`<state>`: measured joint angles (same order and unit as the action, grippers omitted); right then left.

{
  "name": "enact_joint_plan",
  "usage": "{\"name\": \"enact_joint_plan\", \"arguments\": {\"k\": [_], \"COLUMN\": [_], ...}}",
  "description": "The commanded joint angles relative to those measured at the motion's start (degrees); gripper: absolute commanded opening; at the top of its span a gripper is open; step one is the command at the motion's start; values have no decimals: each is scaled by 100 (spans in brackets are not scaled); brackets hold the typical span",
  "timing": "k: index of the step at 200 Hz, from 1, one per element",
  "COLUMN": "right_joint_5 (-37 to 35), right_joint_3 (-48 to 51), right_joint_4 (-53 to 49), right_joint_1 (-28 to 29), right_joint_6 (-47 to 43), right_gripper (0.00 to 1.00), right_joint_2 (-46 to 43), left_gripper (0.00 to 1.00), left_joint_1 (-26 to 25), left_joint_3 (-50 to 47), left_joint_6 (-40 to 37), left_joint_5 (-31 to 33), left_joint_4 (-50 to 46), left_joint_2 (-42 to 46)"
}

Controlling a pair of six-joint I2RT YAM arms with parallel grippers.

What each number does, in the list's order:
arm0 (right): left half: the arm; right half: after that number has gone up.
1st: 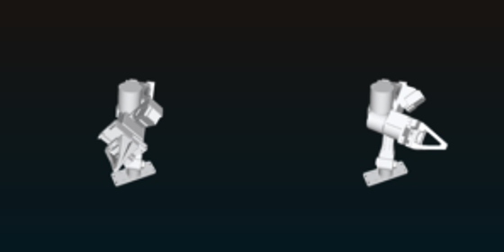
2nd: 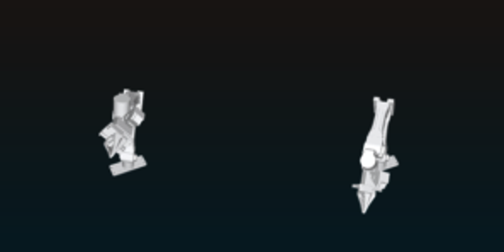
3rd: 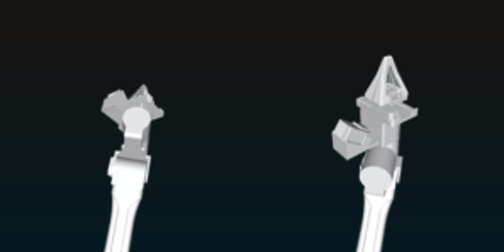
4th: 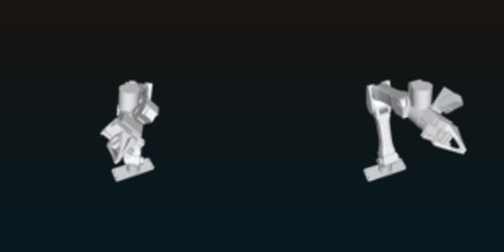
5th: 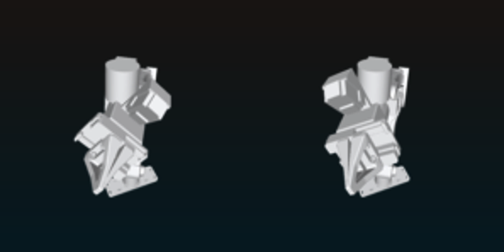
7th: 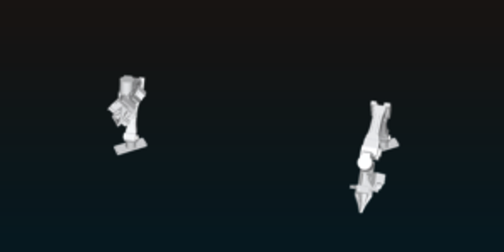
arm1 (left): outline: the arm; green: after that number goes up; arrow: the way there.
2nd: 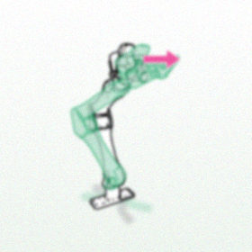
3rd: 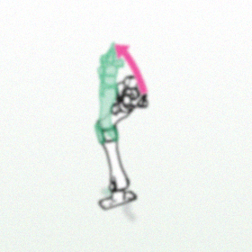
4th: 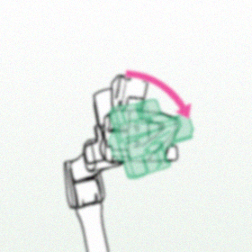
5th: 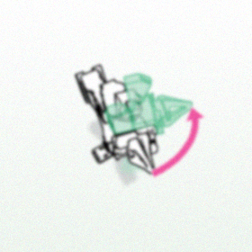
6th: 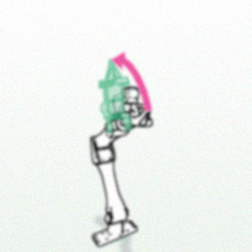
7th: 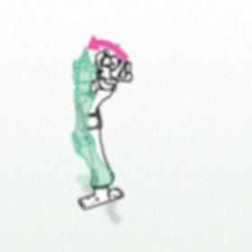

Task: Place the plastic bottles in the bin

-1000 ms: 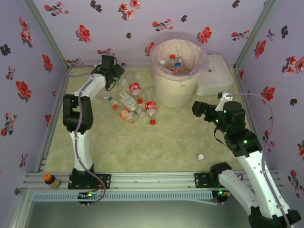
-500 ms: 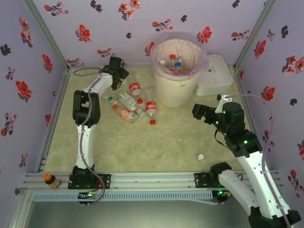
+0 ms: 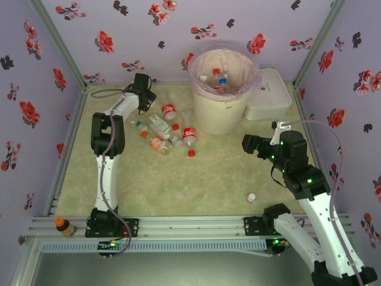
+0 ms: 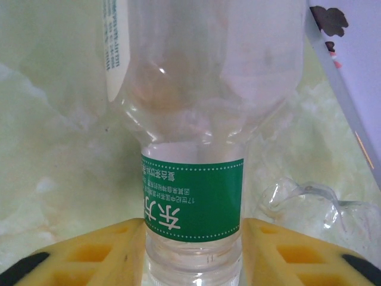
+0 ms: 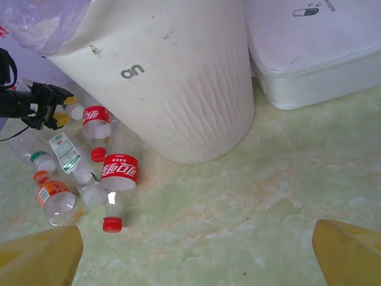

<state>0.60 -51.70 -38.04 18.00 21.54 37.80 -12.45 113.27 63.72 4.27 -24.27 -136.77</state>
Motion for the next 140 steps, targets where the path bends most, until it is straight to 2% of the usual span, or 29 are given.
{"name": "enact_joint_plan", "arguments": {"k": [1, 34, 65, 106, 140], "right_joint_5": [-93, -127, -135, 24, 767], "right_joint_3": [-156, -247, -373, -462, -678], "right_joint_4": [-126, -271, -353, -351, 46], "right_joint_1": [-29, -28, -32, -31, -30], "right_joint_6": [-83, -80, -62, -72, -19], "right_gripper": [99, 100, 99, 99, 99], "right_joint_2": [-96, -164, -191, -120, 101], "left_gripper": [38, 30, 25, 25, 22], "left_joint_1": [58, 124, 174, 175, 72], "left_joint_3": [-251, -631, -1314, -1987, -2929], "left_joint_6": [-21, -143, -463, -1390, -2350], "left_joint_5": [-99, -64, 111, 200, 90], "left_joint_4": [159, 283, 625, 805, 1066], "left_joint_2": [102, 448, 1257, 2468, 3782]}}
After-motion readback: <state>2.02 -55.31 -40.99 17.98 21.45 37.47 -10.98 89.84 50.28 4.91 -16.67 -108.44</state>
